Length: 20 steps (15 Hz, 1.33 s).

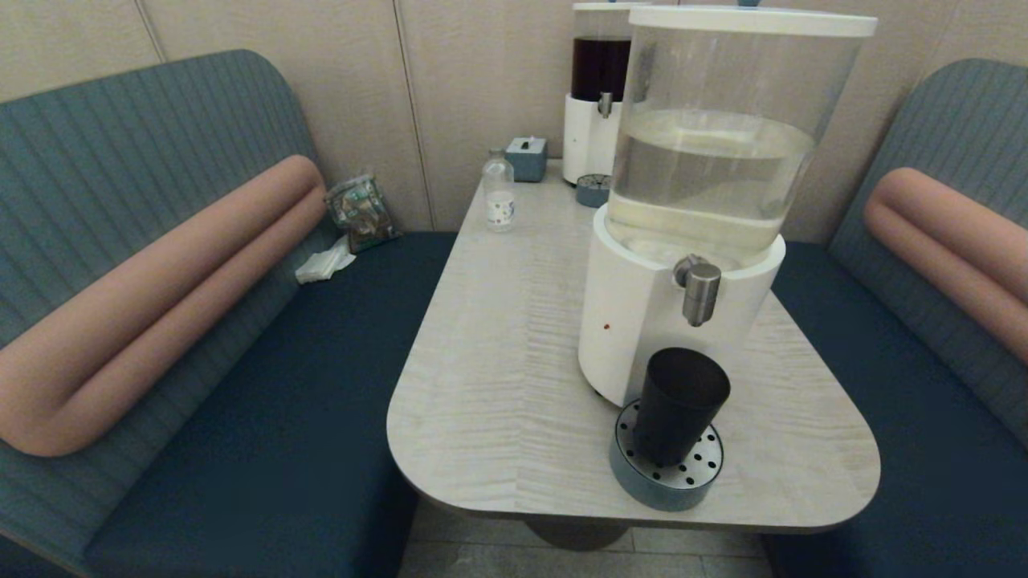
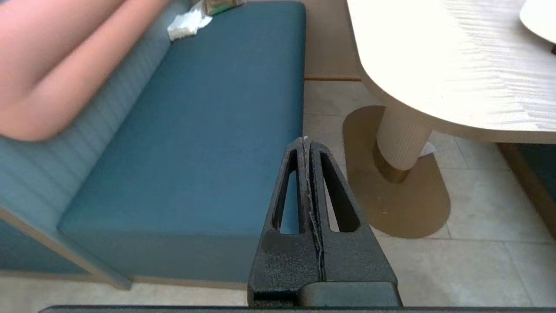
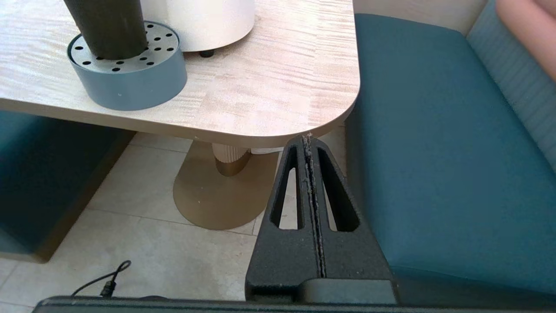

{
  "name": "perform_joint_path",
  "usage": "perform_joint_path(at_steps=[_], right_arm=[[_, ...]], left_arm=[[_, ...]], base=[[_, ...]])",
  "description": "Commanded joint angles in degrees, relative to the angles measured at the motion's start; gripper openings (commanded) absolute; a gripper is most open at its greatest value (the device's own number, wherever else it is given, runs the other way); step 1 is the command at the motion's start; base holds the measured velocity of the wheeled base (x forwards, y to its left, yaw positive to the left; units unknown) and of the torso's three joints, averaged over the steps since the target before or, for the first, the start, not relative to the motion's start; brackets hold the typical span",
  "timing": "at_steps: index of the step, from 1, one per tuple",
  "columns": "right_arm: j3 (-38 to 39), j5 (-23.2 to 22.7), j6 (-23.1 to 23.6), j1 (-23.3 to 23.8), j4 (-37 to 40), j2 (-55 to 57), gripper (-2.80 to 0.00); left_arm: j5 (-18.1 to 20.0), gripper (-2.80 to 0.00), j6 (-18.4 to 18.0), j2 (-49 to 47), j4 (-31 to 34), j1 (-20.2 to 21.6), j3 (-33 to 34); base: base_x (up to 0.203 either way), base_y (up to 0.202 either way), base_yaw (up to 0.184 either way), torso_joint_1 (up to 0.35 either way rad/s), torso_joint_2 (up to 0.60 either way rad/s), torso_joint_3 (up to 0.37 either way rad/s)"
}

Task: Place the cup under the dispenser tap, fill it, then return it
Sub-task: Turn on the faucet

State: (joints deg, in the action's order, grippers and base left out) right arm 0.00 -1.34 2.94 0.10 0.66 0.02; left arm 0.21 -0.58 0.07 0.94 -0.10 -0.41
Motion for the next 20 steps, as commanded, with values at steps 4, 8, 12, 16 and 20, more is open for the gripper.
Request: perform_joint_path(at_steps=[4, 8, 12, 16, 20], right_arm=[[-0.08, -0.24, 1.28, -0.01, 0.11, -0.02, -2.80], [-2.63, -0.81, 1.07, -0.02, 0.80, 0.07, -2.80], [-27.86, -5.15, -7.56, -0.03, 13.53, 6.02, -2.80], [-47.09, -11.15, -13.43, -0.24, 22.78, 27.29, -2.80], [-62.56, -24.64, -15.50, -2.81, 30.04, 42.92, -2.80]], left_arm=[[-0.20, -2.80, 0.97, -0.07, -1.29, -0.04, 0.41], [-0.21, -2.80, 1.11, -0.07, -1.29, 0.01, 0.41], [-0.30, -2.80, 1.19, -0.07, -1.36, 0.00, 0.41], [-0.30, -2.80, 1.19, -0.07, -1.38, 0.01, 0.41], [-0.30, -2.80, 1.19, -0.07, -1.36, -0.06, 0.41]], base=[[0.000, 0.000, 0.000, 0.000, 0.00, 0.000], [0.000, 0.000, 0.000, 0.000, 0.00, 0.000], [0.000, 0.000, 0.000, 0.000, 0.00, 0.000], [0.000, 0.000, 0.000, 0.000, 0.00, 0.000], [0.000, 0.000, 0.000, 0.000, 0.00, 0.000]])
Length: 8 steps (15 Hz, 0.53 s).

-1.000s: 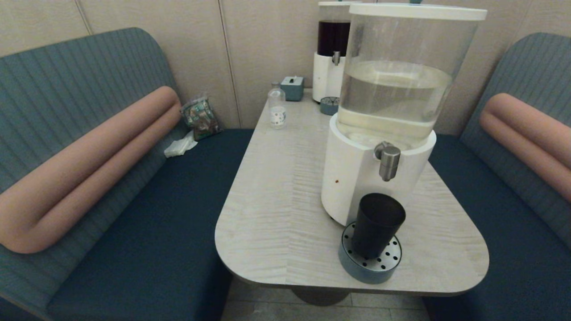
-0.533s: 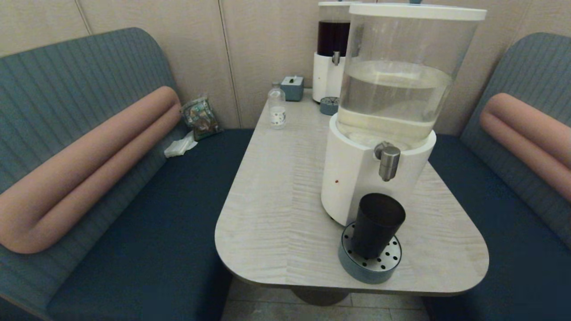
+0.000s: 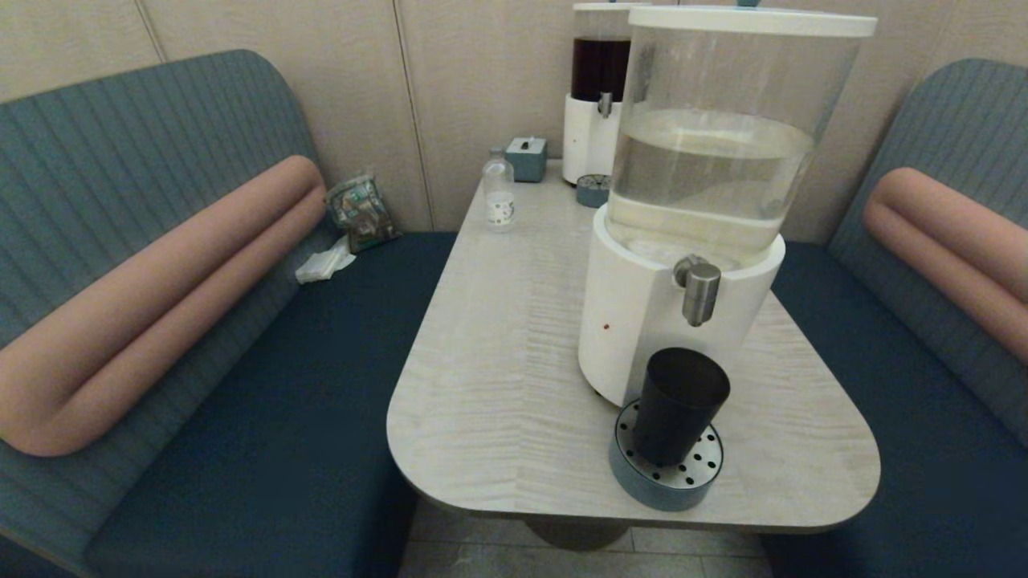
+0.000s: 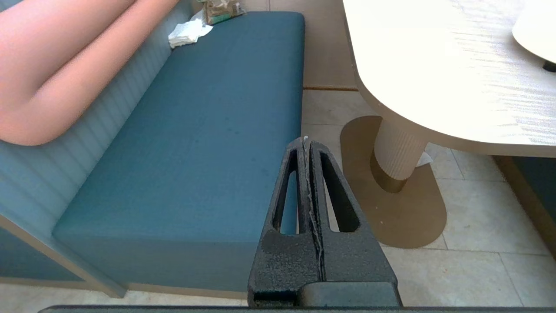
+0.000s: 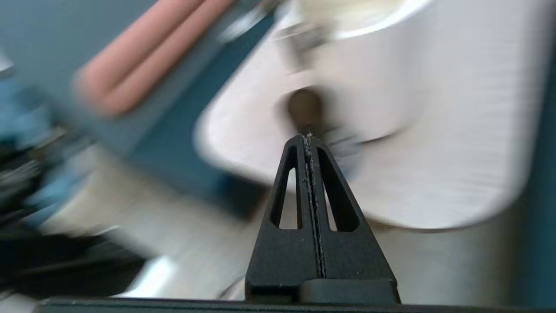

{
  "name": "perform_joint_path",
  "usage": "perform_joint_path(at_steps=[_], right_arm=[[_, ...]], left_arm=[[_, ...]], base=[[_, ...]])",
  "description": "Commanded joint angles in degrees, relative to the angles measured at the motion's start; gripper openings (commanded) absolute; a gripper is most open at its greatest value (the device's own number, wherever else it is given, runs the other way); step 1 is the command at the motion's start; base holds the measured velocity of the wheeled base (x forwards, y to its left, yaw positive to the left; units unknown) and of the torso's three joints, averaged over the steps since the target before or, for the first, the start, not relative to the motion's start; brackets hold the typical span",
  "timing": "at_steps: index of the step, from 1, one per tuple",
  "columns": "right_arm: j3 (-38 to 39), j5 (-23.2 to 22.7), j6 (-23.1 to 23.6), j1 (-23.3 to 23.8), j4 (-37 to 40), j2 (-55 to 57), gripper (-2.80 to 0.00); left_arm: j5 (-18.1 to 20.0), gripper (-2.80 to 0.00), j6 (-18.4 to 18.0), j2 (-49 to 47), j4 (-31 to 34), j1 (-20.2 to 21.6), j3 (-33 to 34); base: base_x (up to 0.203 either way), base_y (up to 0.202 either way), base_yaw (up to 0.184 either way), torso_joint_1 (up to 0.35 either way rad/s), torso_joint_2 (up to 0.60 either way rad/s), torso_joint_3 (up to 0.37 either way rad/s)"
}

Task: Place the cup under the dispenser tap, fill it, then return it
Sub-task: Turn on the faucet

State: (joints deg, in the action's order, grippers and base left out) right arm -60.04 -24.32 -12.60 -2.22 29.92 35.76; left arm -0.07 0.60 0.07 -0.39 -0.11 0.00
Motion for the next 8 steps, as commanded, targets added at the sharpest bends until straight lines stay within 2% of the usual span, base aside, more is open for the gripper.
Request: perform_joint_path(at_steps=[1, 3, 5, 7, 8], right_arm=[[-7.07, -5.08, -0.25, -1.08, 4.40, 11.46, -2.80], [-17.05, -9.62, -0.73, -1.92, 11.96, 19.32, -2.80], [-27.87, -11.71, -0.92, -2.76, 19.85, 26.52, -2.80], [-36.86, -11.88, -0.24, -4.03, 25.04, 33.70, -2.80], [-39.27, -10.01, 1.89, -4.97, 26.24, 36.50, -2.80]], left_arm=[[-0.01, -2.80, 0.02, -0.07, -0.05, 0.02, 0.00], [-0.01, -2.80, 0.02, -0.07, 0.04, 0.01, 0.00], [-0.01, -2.80, 0.02, -0.07, 0.01, -0.04, 0.00], [-0.01, -2.80, 0.02, -0.07, -0.05, 0.02, 0.00], [-0.01, -2.80, 0.02, -0.07, -0.05, 0.02, 0.00]], base=[[0.000, 0.000, 0.000, 0.000, 0.00, 0.000], [0.000, 0.000, 0.000, 0.000, 0.00, 0.000], [0.000, 0.000, 0.000, 0.000, 0.00, 0.000], [0.000, 0.000, 0.000, 0.000, 0.00, 0.000], [0.000, 0.000, 0.000, 0.000, 0.00, 0.000]])
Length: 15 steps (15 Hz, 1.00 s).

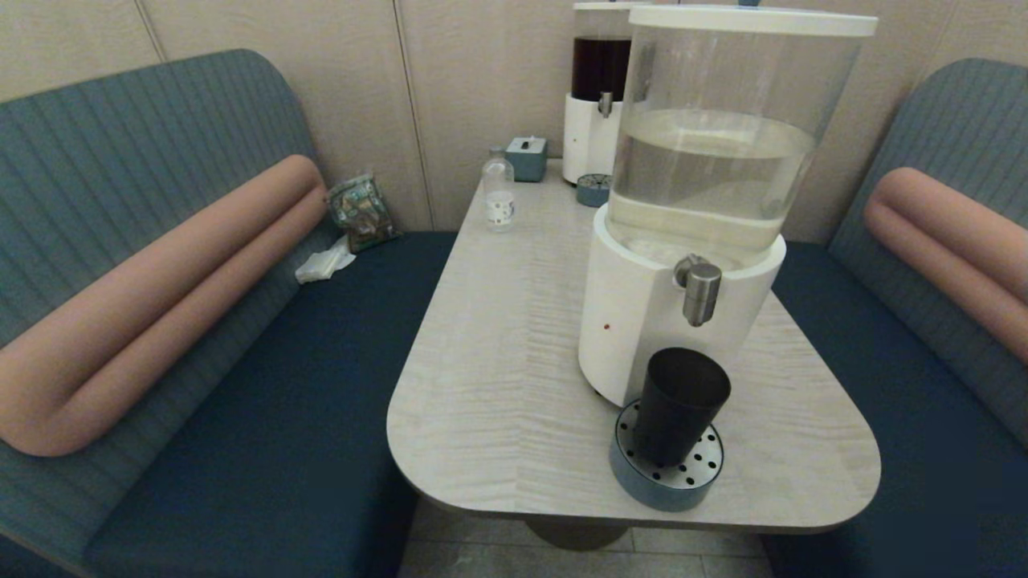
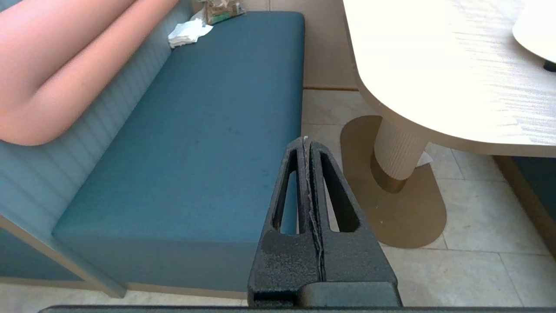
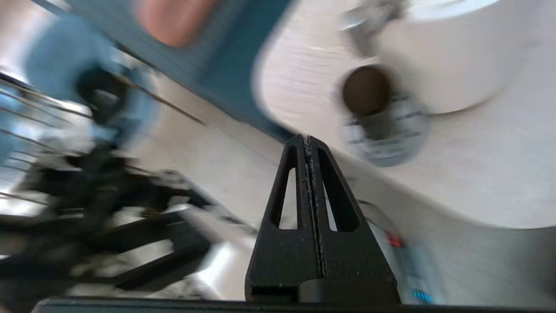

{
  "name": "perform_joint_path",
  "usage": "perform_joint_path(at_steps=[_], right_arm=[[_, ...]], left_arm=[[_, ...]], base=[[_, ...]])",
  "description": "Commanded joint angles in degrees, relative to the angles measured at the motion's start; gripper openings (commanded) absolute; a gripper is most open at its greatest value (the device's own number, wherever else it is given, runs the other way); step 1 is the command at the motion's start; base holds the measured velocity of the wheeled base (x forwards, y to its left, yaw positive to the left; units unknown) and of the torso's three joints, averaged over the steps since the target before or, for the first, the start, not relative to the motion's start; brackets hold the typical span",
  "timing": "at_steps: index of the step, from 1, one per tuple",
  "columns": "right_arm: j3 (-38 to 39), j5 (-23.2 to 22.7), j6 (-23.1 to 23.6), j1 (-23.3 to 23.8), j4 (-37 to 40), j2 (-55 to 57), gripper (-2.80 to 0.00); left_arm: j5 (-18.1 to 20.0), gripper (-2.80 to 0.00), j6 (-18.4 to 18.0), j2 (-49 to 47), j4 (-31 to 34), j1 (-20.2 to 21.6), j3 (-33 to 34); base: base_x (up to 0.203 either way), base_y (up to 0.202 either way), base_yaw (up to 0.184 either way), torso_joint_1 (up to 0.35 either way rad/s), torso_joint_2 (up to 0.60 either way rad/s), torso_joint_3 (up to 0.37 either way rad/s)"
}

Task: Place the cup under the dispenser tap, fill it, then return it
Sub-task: Turn on the faucet

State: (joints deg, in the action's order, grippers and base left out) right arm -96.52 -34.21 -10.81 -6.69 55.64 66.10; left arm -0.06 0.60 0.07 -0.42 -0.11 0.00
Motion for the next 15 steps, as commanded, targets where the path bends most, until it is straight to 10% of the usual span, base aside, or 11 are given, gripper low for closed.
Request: perform_joint_path(at_steps=[1, 8, 15], right_arm=[[-4.40, 4.97, 4.87, -1.92, 1.21, 8.52, -2.80], [-8.53, 38.24, 23.27, -18.12, -3.29, 22.28, -2.80], [-14.57, 45.70, 24.65, -22.32, -4.94, 30.95, -2.80]], left_arm=[[-0.03, -2.80, 0.02, -0.07, -0.02, 0.02, 0.00], [-0.03, -2.80, 0.02, -0.07, -0.02, 0.02, 0.00], [-0.03, -2.80, 0.02, -0.07, 0.04, 0.02, 0.00]], base=[[0.000, 0.000, 0.000, 0.000, 0.00, 0.000], [0.000, 0.000, 0.000, 0.000, 0.00, 0.000], [0.000, 0.000, 0.000, 0.000, 0.00, 0.000]])
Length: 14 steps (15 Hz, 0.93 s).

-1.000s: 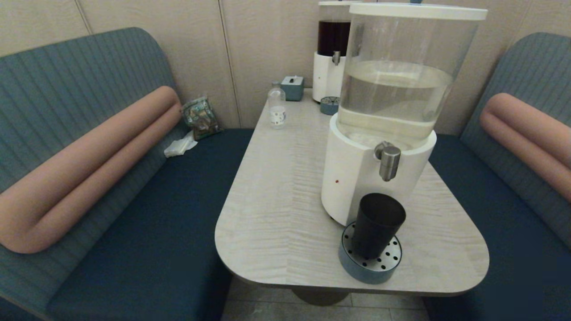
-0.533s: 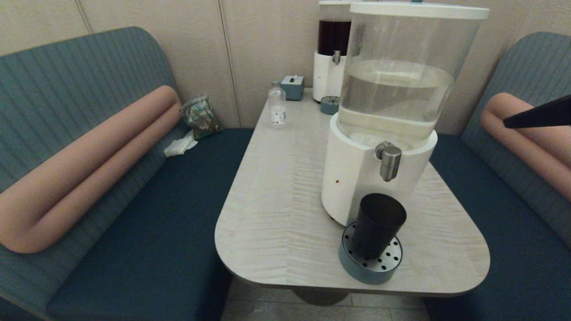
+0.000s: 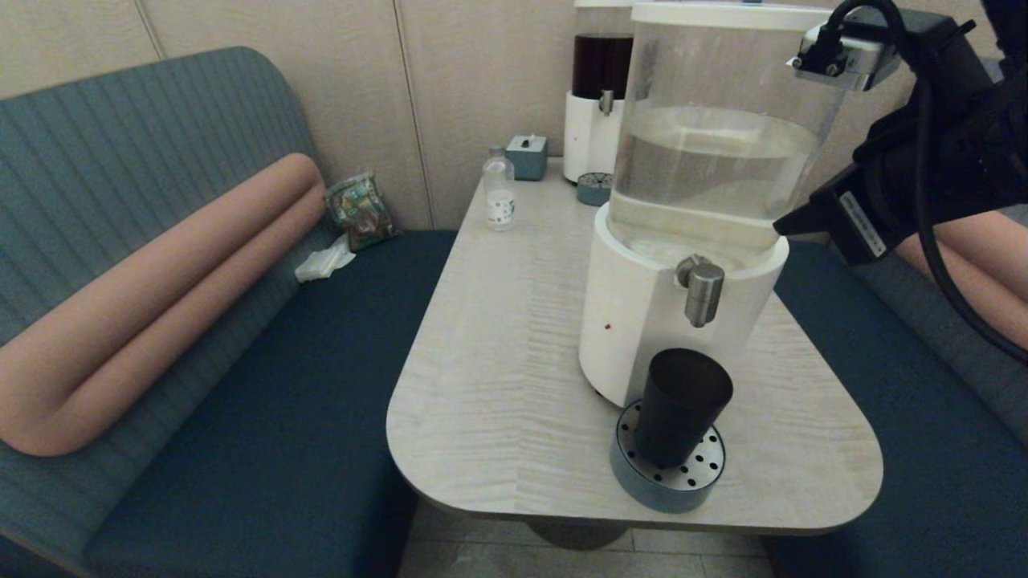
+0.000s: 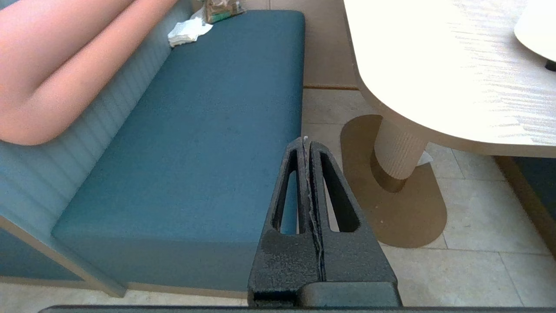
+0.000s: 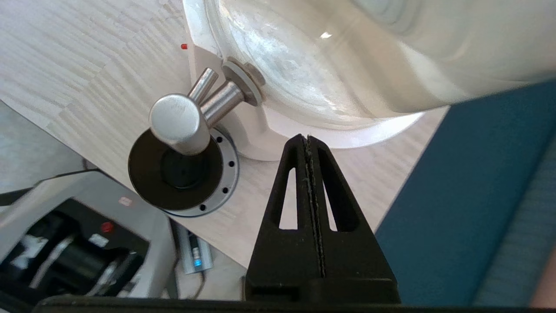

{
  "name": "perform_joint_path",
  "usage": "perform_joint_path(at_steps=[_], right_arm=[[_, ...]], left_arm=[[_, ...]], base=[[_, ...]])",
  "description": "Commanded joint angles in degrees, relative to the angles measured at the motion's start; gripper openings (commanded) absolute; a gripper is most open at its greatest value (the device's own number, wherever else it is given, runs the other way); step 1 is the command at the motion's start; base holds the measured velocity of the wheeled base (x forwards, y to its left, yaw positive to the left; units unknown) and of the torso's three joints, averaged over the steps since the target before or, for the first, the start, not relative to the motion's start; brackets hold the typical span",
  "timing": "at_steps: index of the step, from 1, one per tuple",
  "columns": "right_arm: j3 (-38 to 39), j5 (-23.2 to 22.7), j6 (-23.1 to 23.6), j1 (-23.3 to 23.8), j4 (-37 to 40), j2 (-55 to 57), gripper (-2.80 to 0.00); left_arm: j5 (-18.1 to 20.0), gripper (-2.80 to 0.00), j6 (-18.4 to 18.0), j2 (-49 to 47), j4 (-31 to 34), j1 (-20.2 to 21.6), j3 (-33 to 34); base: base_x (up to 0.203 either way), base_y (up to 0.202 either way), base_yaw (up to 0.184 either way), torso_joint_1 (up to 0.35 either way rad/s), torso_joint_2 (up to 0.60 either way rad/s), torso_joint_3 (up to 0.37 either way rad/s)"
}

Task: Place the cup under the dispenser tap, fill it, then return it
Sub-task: Turn on the faucet

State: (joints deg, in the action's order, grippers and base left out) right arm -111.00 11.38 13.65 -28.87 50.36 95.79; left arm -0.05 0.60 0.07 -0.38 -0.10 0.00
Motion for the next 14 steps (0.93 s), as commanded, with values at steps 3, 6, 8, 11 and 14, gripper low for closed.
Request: perform_joint_path(at_steps=[3, 6, 8, 11, 14], right_arm=[[-0.10, -0.21, -5.06, -0.16, 0.44, 2.39, -2.80], [-0.19, -0.46, -11.02, -0.48, 0.24, 3.36, -2.80], [-0.10, -2.69, -12.94, -0.57, -0.18, 3.35, -2.80], [-0.10, -3.82, -13.30, -0.66, -0.54, 3.71, -2.80], [-0.10, -4.52, -13.30, -0.66, -0.79, 4.59, -2.80]], left_arm=[[-0.04, -2.80, 0.02, -0.07, -0.06, 0.01, 0.00], [-0.04, -2.80, 0.02, -0.07, -0.06, -0.02, 0.00], [-0.04, -2.80, 0.02, -0.07, 0.03, 0.00, 0.00], [-0.04, -2.80, 0.02, -0.07, -0.06, 0.01, 0.00], [-0.04, -2.80, 0.02, -0.07, -0.06, 0.01, 0.00]], base=[[0.000, 0.000, 0.000, 0.000, 0.00, 0.000], [0.000, 0.000, 0.000, 0.000, 0.00, 0.000], [0.000, 0.000, 0.000, 0.000, 0.00, 0.000], [0.000, 0.000, 0.000, 0.000, 0.00, 0.000], [0.000, 0.000, 0.000, 0.000, 0.00, 0.000]])
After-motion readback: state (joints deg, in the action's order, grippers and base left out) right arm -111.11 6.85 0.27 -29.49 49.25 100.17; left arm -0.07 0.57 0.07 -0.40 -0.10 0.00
